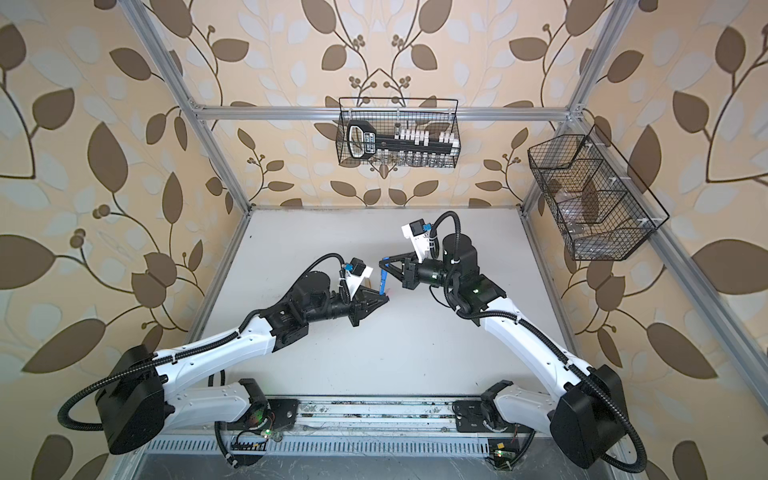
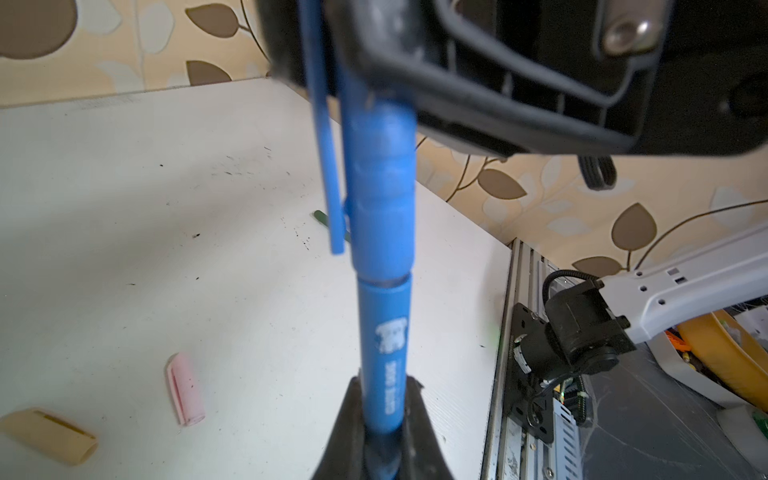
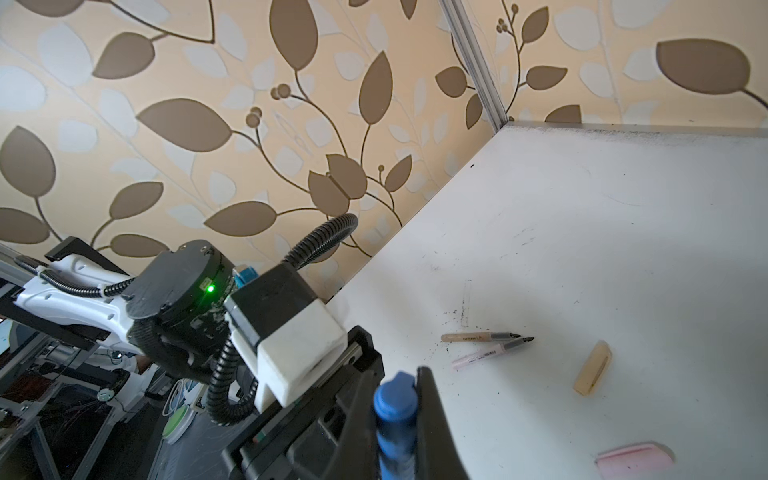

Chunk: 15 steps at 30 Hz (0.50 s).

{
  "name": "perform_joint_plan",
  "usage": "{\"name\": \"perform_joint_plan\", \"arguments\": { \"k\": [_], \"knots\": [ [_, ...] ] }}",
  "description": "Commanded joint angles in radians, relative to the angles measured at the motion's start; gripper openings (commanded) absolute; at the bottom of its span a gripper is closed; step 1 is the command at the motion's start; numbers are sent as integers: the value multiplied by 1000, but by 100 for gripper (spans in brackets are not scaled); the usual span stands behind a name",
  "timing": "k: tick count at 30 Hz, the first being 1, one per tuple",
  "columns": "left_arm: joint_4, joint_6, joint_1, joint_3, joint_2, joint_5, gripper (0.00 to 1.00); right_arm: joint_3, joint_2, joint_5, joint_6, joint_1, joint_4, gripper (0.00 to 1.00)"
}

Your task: Insert the pens into the pen caps

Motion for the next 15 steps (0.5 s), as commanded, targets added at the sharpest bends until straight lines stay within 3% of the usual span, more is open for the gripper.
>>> {"name": "perform_joint_plan", "arguments": {
  "k": [1, 6, 13, 15],
  "knots": [
    [164, 36, -9, 37, -11, -123, 0, -52, -2, -24, 21, 23, -9, 0],
    [239, 75, 0, 89, -5, -162, 0, -107, 7, -17, 51, 25, 1, 0],
    [328, 55, 50, 164, 19, -114, 0, -165, 48, -16, 82, 65, 28, 0],
    [277, 79, 51, 193, 21, -96, 0, -171, 44, -11, 93, 54, 31, 0]
  ]
}}
